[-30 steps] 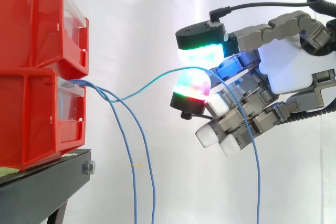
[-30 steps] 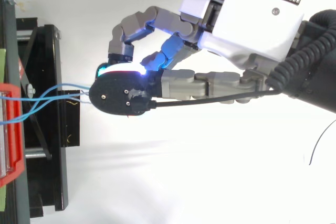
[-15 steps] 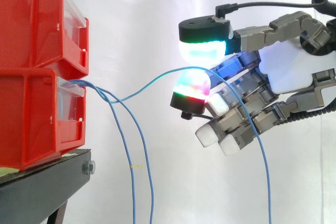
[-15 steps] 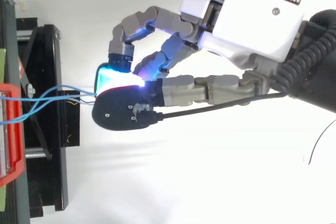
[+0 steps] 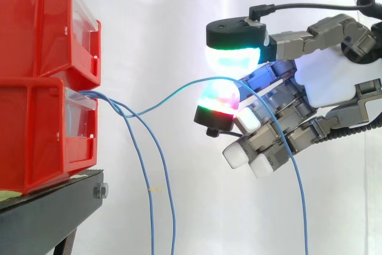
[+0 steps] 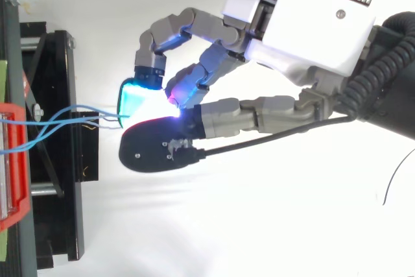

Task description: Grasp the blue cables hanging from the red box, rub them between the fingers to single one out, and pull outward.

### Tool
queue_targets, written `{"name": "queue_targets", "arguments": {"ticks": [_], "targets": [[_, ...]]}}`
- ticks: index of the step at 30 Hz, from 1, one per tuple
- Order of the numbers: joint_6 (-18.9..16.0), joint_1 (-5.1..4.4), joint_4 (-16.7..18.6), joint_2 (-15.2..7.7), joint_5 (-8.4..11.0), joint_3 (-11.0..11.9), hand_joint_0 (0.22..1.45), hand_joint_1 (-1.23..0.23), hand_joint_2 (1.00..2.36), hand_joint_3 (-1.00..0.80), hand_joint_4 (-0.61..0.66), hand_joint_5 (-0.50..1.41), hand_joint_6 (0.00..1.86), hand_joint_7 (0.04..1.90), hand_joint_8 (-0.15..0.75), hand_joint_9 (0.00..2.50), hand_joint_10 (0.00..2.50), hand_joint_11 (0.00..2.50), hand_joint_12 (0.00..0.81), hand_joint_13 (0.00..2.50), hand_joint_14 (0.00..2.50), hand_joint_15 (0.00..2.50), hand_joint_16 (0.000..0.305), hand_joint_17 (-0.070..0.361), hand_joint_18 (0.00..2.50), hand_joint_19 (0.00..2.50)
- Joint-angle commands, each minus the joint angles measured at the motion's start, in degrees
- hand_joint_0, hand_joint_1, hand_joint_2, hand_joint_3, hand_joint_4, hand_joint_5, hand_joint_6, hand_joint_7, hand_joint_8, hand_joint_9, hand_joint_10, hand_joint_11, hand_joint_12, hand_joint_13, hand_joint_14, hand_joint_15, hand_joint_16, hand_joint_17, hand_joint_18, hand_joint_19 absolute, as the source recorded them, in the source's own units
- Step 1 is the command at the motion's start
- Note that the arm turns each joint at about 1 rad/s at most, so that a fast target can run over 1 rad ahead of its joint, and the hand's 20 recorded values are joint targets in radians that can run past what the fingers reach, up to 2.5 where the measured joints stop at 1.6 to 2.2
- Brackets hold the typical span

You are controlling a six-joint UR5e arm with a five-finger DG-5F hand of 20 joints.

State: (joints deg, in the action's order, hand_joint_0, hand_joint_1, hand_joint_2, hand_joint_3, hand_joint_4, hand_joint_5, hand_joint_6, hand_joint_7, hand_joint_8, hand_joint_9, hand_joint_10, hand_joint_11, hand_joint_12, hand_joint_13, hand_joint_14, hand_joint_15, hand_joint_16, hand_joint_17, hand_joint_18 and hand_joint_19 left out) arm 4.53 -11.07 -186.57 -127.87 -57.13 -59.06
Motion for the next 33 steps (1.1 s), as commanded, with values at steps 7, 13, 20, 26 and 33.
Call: {"name": "queue_targets", "arguments": {"ticks": [7, 13, 20, 26, 33], "targets": [[-0.84, 0.0, -0.46, -0.01, 0.0, 0.0, 0.59, -0.77, 1.01, -0.28, 0.19, -0.11, 0.88, 1.12, 0.346, 1.06, 0.01, 0.55, 0.413, 0.83, 0.02, 0.48, 0.047, 0.106, 0.68, 0.48], [-1.19, -0.09, -0.82, -0.01, 0.0, 0.0, 0.59, -0.77, 1.02, -0.18, 0.18, -0.11, 0.89, 1.13, 0.358, 1.07, 0.02, 0.53, 0.43, 0.85, 0.02, 0.47, 0.05, 0.113, 0.71, 0.46], [-1.19, -0.09, -0.82, -0.01, 0.0, 0.09, 0.53, -0.71, 1.01, -0.41, 0.19, -0.11, 0.88, 1.09, 0.354, 1.07, 0.01, 0.55, 0.43, 0.84, 0.02, 0.48, 0.05, 0.112, 0.69, 0.48], [-1.19, -0.09, -0.82, -0.01, 0.0, 0.0, 0.5, -0.64, 1.0, -0.48, 0.19, -0.11, 0.87, 1.09, 0.363, 1.07, 0.01, 0.53, 0.442, 0.84, 0.02, 0.48, 0.052, 0.117, 0.7, 0.48], [-1.19, -0.09, -0.82, -0.01, 0.0, 0.0, 0.57, -0.63, 1.01, -0.21, 0.18, -0.1, 0.87, 1.12, 0.372, 1.09, 0.01, 0.52, 0.45, 0.85, 0.02, 0.47, 0.054, 0.121, 0.71, 0.47]]}}
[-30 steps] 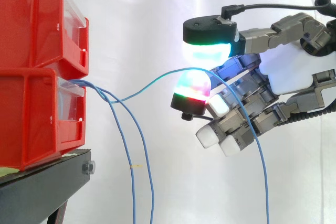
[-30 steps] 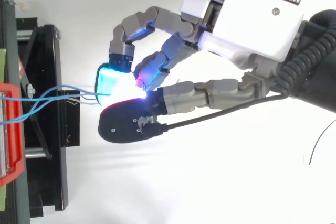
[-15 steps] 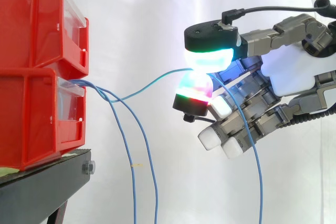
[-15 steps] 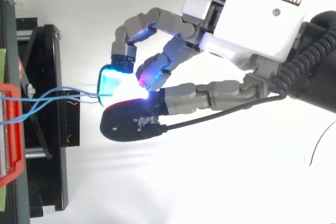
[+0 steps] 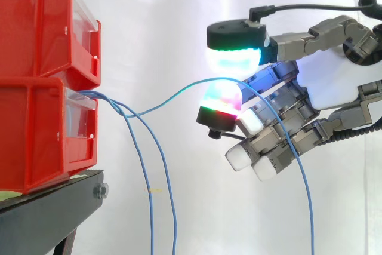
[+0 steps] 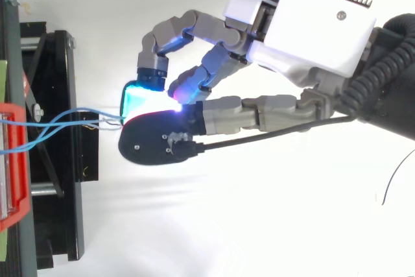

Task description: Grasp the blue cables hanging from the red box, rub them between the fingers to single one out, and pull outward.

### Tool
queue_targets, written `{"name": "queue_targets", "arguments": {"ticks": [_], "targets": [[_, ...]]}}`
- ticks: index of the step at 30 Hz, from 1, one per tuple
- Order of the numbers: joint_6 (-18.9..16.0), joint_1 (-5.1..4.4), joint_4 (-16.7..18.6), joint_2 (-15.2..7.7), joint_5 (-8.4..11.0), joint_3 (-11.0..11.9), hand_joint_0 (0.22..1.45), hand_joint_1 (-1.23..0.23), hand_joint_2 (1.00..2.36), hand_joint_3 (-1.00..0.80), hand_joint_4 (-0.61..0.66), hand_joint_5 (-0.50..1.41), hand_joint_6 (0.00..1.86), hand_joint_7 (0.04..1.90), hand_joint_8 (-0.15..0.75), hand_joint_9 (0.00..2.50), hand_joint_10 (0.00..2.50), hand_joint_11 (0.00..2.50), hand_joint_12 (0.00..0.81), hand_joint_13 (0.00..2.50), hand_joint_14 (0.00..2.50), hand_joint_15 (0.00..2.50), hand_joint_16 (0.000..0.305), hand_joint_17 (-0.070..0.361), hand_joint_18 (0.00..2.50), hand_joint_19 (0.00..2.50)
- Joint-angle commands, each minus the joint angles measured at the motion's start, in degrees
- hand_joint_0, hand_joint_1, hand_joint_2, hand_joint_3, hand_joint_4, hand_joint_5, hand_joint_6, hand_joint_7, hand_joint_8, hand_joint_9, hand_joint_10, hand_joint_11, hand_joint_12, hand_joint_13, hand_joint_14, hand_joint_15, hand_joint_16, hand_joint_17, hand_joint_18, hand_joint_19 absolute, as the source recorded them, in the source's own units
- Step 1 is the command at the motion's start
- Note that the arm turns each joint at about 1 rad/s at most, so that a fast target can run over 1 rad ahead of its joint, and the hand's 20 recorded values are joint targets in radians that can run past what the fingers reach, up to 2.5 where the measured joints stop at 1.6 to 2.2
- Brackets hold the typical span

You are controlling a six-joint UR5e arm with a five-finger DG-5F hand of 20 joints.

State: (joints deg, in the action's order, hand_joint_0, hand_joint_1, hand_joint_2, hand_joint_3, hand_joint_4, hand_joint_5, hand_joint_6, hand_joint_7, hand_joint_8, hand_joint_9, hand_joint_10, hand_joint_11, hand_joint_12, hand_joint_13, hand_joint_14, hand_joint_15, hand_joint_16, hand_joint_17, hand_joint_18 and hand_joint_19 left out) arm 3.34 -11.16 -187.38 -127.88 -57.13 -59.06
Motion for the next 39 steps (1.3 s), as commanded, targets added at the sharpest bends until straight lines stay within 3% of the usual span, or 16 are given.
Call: {"name": "queue_targets", "arguments": {"ticks": [1, 7, 12, 18, 39], "targets": [[0.0, 0.0, 0.0, -0.01, 0.0, 0.0, 0.57, -0.65, 1.01, -0.18, 0.18, -0.1, 0.87, 1.13, 0.379, 1.09, 0.01, 0.51, 0.46, 0.86, 0.01, 0.47, 0.056, 0.125, 0.73, 0.45], [0.0, 0.0, 0.0, -0.01, 0.0, 0.0, 0.58, -0.7, 1.01, -0.14, 0.19, -0.1, 0.87, 1.13, 0.391, 1.09, 0.01, 0.51, 0.468, 0.87, 0.01, 0.46, 0.058, 0.13, 0.75, 0.44], [0.0, 0.0, 0.0, -0.01, 0.0, 0.0, 0.55, -0.68, 1.01, -0.34, 0.19, -0.11, 0.88, 1.12, 0.351, 1.06, 0.01, 0.53, 0.427, 0.83, 0.02, 0.48, 0.049, 0.111, 0.68, 0.49], [0.0, 0.0, 0.0, -0.01, 0.0, 0.0, 0.53, -0.65, 1.01, -0.41, 0.19, -0.11, 0.87, 1.11, 0.355, 1.06, 0.01, 0.53, 0.432, 0.83, 0.02, 0.48, 0.05, 0.113, 0.68, 0.49], [0.0, -0.09, 0.0, -0.01, 0.0, 0.0, 0.59, -0.78, 1.02, -0.17, 0.19, -0.11, 0.88, 1.15, 0.362, 1.07, 0.02, 0.53, 0.443, 0.85, 0.02, 0.47, 0.053, 0.119, 0.72, 0.47]]}}
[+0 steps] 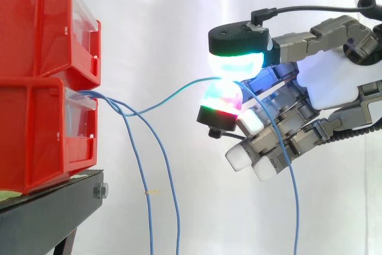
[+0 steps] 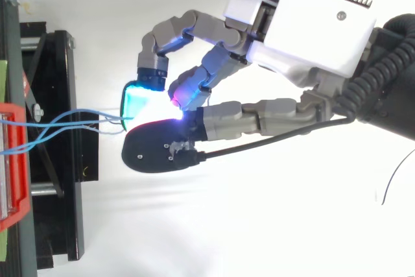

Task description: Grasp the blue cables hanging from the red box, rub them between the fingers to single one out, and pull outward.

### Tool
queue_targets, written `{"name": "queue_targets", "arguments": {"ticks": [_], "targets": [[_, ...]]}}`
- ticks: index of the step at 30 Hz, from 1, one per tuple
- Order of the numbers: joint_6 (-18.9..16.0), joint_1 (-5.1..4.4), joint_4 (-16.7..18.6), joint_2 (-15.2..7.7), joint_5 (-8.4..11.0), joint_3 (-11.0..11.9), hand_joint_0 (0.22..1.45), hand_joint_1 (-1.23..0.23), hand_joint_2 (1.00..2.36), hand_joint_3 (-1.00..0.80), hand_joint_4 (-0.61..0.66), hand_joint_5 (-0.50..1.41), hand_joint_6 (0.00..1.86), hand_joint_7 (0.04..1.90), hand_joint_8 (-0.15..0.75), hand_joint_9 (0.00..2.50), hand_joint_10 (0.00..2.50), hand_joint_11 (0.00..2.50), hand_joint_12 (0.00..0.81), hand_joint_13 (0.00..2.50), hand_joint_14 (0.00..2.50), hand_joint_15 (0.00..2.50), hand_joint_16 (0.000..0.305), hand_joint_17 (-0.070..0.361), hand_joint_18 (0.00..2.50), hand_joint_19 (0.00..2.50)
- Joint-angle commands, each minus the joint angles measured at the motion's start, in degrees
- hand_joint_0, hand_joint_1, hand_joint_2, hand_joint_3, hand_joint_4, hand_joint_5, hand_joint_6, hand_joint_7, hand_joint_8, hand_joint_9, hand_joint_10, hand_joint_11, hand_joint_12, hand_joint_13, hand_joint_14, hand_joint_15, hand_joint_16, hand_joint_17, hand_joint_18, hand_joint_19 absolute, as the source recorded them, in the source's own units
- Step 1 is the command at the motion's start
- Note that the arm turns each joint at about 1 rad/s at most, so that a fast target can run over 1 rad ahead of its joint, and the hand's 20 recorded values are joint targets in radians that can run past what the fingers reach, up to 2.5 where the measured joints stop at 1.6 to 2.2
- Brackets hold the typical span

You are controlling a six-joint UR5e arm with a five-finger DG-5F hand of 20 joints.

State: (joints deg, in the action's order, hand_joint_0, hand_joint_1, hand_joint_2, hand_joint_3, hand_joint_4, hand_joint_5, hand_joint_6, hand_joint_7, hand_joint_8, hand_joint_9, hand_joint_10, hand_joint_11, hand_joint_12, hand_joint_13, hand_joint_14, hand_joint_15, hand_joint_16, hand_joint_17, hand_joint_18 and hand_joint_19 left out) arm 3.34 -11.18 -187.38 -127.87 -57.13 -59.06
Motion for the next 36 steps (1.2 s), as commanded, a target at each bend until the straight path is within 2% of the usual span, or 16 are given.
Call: {"name": "queue_targets", "arguments": {"ticks": [1, 10, 14, 22, 26, 27, 29, 30, 34, 36], "targets": [[0.0, 0.02, 0.0, -0.01, 0.0, 0.0, 0.59, -0.79, 1.01, -0.16, 0.19, -0.11, 0.89, 1.14, 0.367, 1.07, 0.01, 0.53, 0.449, 0.85, 0.01, 0.46, 0.054, 0.121, 0.73, 0.46], [-0.35, -0.07, 0.0, -0.01, 0.0, 0.0, 0.59, -0.81, 1.01, 0.01, 0.08, -0.08, 0.89, 1.19, 0.365, 1.12, 0.01, 0.48, 0.462, 0.89, 0.01, 0.43, 0.058, 0.131, 0.8, 0.41], [-0.35, -0.07, -0.53, -0.01, 0.0, 0.0, 0.6, -0.83, 1.01, 0.05, 0.05, -0.07, 0.88, 1.21, 0.354, 1.11, 0.01, 0.38, 0.465, 0.83, 0.01, 0.34, 0.059, 0.134, 0.82, 0.35], [-0.17, -0.16, -1.5, -0.01, -0.26, -0.44, 0.59, -0.85, 1.0, 0.07, 0.02, -0.06, 0.87, 1.23, 0.336, 0.84, 0.0, 0.04, 0.472, 0.67, 0.01, 0.17, 0.064, 0.144, 0.77, 0.26], [-0.53, -0.42, -0.97, -0.01, -1.41, -3.25, 0.59, -0.85, 1.01, 0.07, 0.02, -0.06, 0.87, 1.22, 0.327, 0.69, 0.0, 0.0, 0.477, 0.62, 0.0, 0.13, 0.066, 0.148, 0.73, 0.23], [-0.97, -0.6, 0.17, -0.01, -2.46, -4.66, 0.59, -0.85, 1.02, 0.06, 0.02, -0.06, 0.87, 1.22, 0.326, 0.67, 0.0, 0.0, 0.476, 0.6, 0.0, 0.12, 0.067, 0.15, 0.71, 0.21], [-1.67, -0.77, 1.93, -0.01, -3.52, -5.8, 0.58, -0.85, 1.03, 0.06, 0.01, -0.06, 0.87, 1.21, 0.324, 0.63, 0.0, 0.0, 0.48, 0.58, 0.0, 0.11, 0.067, 0.151, 0.71, 0.2], [-2.72, -0.95, 4.22, -0.01, -4.48, -7.03, 0.58, -0.84, 1.03, 0.06, 0.01, -0.06, 0.87, 1.21, 0.325, 0.62, 0.0, 0.0, 0.479, 0.57, 0.0, 0.11, 0.067, 0.151, 0.7, 0.2], [-6.59, -1.39, 10.28, -0.01, -5.1, -9.67, 0.58, -0.85, 1.04, 0.06, 0.01, -0.06, 0.87, 1.23, 0.325, 0.6, 0.0, 0.0, 0.478, 0.55, 0.0, 0.11, 0.068, 0.153, 0.68, 0.21], [-8.08, -1.74, 11.16, -0.01, -5.1, -10.46, 0.58, -0.85, 1.04, 0.06, 0.02, -0.06, 0.86, 1.23, 0.327, 0.6, 0.0, 0.0, 0.476, 0.54, 0.0, 0.12, 0.068, 0.152, 0.67, 0.21]]}}
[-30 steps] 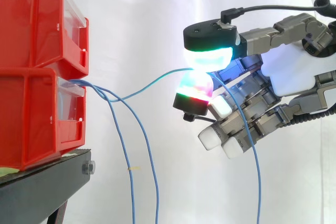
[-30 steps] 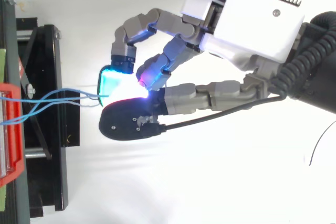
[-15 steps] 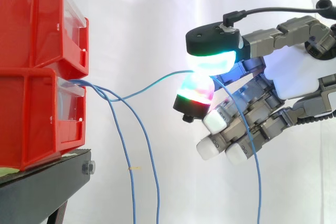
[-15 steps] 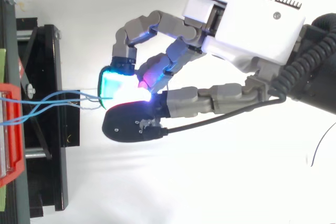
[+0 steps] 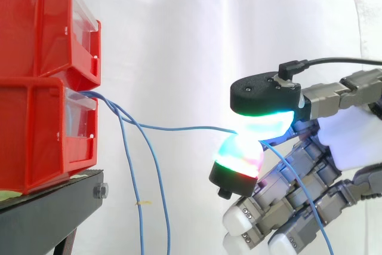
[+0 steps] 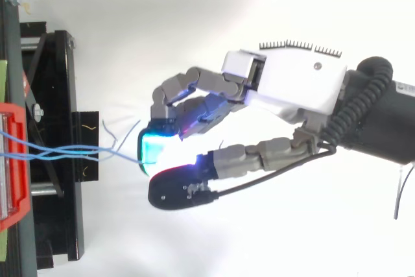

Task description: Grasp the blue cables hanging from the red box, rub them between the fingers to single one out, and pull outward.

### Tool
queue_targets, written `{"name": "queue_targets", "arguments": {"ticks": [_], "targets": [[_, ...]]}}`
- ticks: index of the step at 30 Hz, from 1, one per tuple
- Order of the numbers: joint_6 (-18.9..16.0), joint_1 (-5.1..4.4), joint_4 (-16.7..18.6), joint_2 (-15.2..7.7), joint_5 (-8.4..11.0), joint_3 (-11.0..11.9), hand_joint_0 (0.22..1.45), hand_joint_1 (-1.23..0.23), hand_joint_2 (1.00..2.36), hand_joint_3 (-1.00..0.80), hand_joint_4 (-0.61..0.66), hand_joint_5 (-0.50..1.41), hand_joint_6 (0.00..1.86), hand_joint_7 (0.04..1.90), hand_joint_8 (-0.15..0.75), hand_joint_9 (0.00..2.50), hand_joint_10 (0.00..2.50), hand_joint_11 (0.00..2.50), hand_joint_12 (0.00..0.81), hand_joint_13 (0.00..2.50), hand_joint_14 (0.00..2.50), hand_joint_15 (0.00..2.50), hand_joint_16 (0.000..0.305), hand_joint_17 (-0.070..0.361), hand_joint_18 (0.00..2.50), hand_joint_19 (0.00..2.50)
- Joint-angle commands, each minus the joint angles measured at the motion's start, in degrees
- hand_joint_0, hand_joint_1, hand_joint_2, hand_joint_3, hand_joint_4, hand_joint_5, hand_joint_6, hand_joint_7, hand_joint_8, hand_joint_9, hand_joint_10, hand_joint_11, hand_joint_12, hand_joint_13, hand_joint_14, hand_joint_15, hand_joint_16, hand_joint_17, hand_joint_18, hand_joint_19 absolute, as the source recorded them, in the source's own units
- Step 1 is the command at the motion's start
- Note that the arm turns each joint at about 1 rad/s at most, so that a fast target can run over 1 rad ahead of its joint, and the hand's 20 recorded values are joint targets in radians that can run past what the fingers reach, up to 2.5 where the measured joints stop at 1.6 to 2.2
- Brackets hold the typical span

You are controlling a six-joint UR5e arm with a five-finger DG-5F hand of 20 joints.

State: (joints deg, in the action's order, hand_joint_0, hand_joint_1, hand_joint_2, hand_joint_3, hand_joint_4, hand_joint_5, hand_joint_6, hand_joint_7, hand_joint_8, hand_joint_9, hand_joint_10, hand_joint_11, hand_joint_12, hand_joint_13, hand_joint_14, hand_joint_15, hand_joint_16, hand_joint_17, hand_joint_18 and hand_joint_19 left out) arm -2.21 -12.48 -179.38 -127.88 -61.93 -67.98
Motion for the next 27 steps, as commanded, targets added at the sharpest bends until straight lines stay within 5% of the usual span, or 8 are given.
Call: {"name": "queue_targets", "arguments": {"ticks": [1, 27], "targets": [[-3.24, -0.53, 3.16, -0.09, -0.3, -1.54, 0.58, -0.85, 1.04, 0.06, 0.02, -0.06, 0.86, 1.23, 0.327, 0.6, 0.0, 0.0, 0.475, 0.54, 0.0, 0.13, 0.068, 0.152, 0.67, 0.21], [-2.54, -0.79, 3.6, 0.0, -0.39, -1.54, 0.58, -0.84, 1.04, 0.05, 0.05, -0.06, 0.86, 1.24, 0.341, 0.63, 0.0, 0.0, 0.468, 0.52, 0.0, 0.16, 0.067, 0.152, 0.66, 0.24]]}}
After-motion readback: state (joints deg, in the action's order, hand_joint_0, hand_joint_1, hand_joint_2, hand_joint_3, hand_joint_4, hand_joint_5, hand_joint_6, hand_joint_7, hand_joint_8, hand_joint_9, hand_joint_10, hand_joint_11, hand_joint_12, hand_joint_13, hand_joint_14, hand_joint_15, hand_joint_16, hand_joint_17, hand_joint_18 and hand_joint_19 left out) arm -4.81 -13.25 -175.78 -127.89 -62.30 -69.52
